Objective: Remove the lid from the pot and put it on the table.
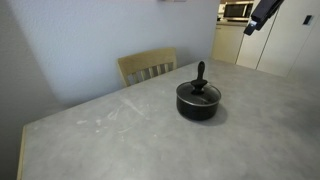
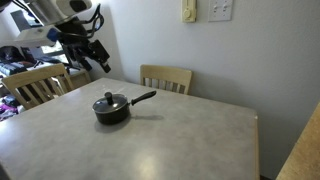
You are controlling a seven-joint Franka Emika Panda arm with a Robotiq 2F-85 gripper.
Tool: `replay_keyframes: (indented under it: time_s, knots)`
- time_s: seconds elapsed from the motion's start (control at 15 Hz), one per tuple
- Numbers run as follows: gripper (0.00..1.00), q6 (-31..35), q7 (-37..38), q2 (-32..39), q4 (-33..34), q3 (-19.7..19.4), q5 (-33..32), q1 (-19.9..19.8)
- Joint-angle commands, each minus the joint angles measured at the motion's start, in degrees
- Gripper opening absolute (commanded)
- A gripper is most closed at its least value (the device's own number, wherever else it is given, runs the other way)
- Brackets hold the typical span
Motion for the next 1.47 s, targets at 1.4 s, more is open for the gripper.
replay_keyframes:
  time_s: [1.4]
  knots:
    - [1.00, 4.33, -19.83, 21.59, 16.63, 9.00, 22.20, -1.28]
